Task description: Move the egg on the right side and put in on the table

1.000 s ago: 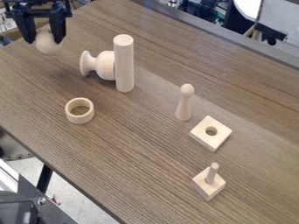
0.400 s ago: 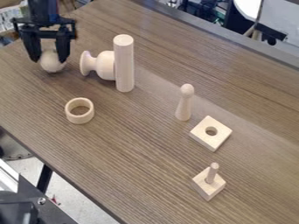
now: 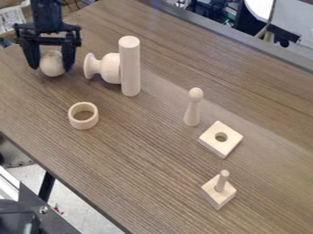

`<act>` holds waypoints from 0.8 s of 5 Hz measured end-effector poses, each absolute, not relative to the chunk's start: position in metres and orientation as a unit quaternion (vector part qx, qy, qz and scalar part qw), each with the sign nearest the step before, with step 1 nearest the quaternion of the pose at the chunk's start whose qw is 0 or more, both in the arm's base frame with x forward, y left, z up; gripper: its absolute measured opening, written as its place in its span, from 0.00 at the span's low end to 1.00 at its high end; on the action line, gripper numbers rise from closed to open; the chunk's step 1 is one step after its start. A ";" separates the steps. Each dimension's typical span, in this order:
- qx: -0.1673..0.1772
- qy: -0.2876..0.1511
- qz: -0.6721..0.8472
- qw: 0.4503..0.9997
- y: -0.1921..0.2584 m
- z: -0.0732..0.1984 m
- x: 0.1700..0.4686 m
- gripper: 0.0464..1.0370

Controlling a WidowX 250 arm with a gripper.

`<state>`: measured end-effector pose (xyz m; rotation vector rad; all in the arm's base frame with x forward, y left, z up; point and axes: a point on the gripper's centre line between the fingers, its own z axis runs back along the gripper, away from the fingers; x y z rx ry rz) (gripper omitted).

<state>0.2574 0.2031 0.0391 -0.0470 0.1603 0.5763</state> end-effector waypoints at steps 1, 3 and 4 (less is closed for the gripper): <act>-0.030 0.080 0.285 0.955 0.201 0.041 0.257 0.96; -0.033 0.041 0.277 0.959 0.197 0.071 0.261 0.96; -0.033 0.023 0.278 0.960 0.194 0.087 0.259 0.96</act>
